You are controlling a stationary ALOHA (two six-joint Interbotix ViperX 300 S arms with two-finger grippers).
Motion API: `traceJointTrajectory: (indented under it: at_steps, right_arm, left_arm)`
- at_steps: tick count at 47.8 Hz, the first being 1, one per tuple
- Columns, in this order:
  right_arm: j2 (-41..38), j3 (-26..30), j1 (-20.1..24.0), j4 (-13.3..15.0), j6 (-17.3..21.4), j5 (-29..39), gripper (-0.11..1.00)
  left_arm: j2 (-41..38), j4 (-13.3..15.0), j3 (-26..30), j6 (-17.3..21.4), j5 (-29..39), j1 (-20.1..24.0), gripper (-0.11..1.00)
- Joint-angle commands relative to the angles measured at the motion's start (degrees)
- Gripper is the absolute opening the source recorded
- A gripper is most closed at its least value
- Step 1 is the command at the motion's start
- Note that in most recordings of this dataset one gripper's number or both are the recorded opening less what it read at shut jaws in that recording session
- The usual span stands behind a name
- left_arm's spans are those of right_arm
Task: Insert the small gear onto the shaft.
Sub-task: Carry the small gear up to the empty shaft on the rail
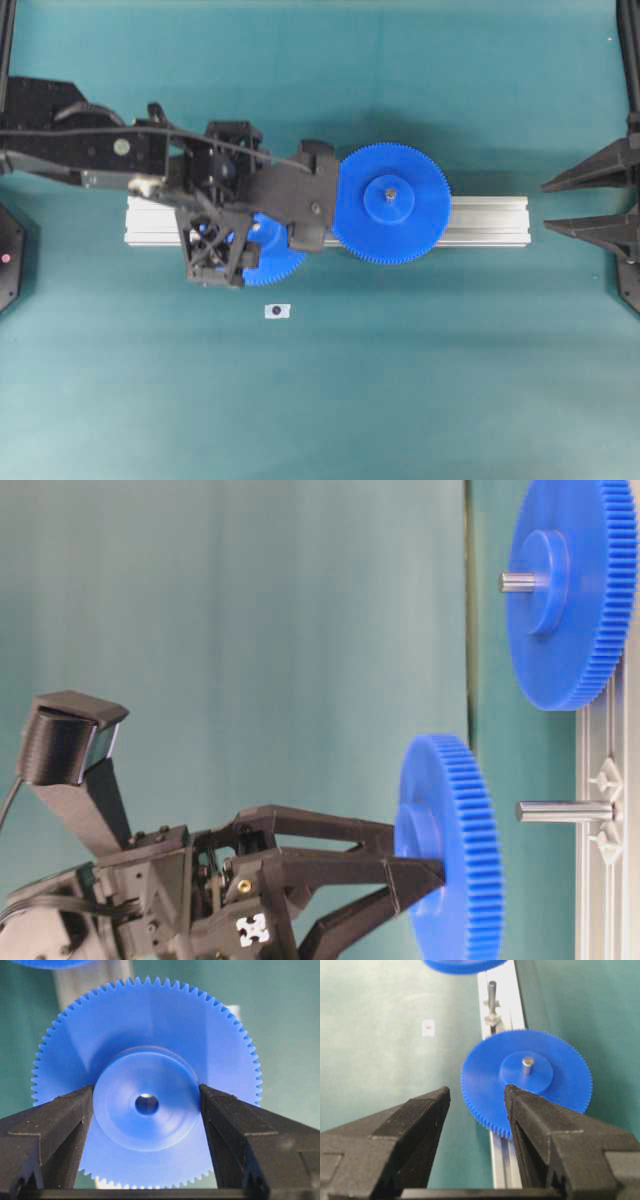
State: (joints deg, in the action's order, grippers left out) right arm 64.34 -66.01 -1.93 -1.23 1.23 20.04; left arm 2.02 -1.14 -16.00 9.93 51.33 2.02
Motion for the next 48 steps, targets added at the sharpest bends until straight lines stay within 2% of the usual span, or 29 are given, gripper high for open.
traceJointTrajectory:
  at_steps: [1,13,35,48]
  right_arm:
    - [-0.4,0.7,-0.1,0.1,0.3,-0.3,0.6]
    - [-0.4,0.7,-0.1,0.0,0.3,-0.3,0.6]
    - [-0.4,0.9,-0.1,0.3,0.3,-0.3,0.6]
    - [-0.4,0.9,-0.1,0.3,0.3,-0.3,0.6]
  left_arm:
    - [0.5,-0.2,1.6,1.1,-0.2,0.7,0.71]
    - [0.5,-0.1,2.6,4.0,-1.5,1.9,0.71]
    - [-1.3,-0.1,2.3,4.0,-7.3,3.3,0.71]
    - [-4.0,-0.2,1.2,4.0,-7.6,3.6,0.71]
